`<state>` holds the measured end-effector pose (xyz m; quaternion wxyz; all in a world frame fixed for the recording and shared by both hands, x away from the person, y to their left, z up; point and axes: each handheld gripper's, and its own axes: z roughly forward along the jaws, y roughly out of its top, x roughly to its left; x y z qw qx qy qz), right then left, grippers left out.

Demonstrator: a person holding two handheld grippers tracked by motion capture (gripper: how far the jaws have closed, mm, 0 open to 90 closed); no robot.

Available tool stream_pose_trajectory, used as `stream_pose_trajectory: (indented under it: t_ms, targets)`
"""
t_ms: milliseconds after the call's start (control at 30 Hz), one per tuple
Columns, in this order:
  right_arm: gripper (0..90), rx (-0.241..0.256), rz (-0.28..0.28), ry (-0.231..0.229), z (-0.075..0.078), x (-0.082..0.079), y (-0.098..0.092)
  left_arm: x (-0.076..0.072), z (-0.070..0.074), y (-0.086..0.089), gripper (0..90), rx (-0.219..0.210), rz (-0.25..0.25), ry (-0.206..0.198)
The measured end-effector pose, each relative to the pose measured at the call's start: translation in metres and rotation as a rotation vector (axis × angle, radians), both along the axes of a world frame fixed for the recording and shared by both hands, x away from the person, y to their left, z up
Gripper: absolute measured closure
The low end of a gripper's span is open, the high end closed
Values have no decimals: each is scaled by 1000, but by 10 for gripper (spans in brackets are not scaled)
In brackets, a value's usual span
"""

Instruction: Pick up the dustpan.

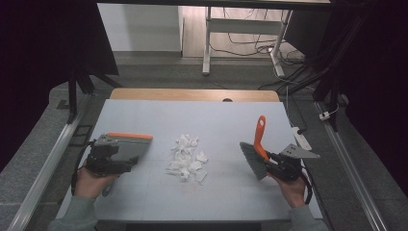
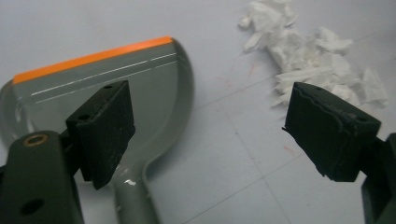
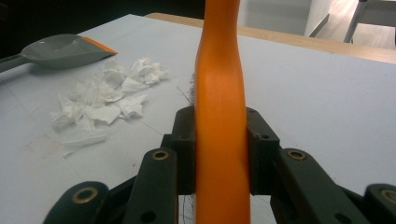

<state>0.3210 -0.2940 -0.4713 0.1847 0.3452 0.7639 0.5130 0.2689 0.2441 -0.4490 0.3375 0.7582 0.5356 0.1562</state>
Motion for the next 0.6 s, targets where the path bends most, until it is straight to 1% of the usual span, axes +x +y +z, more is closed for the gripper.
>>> stream_pose_trajectory:
  t_ms: [33,67,133,167,200,233,267,367,400,433,467,500,533,567,600]
  targets:
    - [692,-2,-2,-1,0,0,0,0,-1,3,155,3,11,3]
    - [692,-2,-2,-1,0,0,0,-1,-5,7,149,4,41,16]
    - [692,-3,-1,0,0,0,1,0,-11,10,140,9,58,38]
    - [692,-5,-1,1,0,0,1,0,-11,10,139,9,58,38]
    - [691,-5,-1,1,-1,0,1,0,-17,13,138,16,72,59]
    - [692,-5,0,2,-1,0,1,0,-17,13,135,16,72,59]
    - [691,-5,1,3,-1,0,1,1,-22,15,132,25,96,74]
    - [692,-9,2,2,-1,0,2,0,-27,22,122,25,151,88]
    - [691,-10,3,2,-1,0,2,0,-27,22,120,25,151,88]
    - [691,-8,5,3,-1,0,2,-1,-29,24,120,24,161,89]
    - [691,-9,5,4,-1,0,2,-2,-33,28,120,20,171,110]
    - [692,-11,3,6,-2,0,2,-2,-33,28,117,20,171,110]
    - [692,-12,3,7,-2,1,2,-3,-38,29,116,25,170,137]
    - [692,-12,3,8,-2,1,2,-3,-38,29,116,25,170,137]
    - [692,-12,4,9,-2,0,3,-3,-41,30,117,30,162,150]
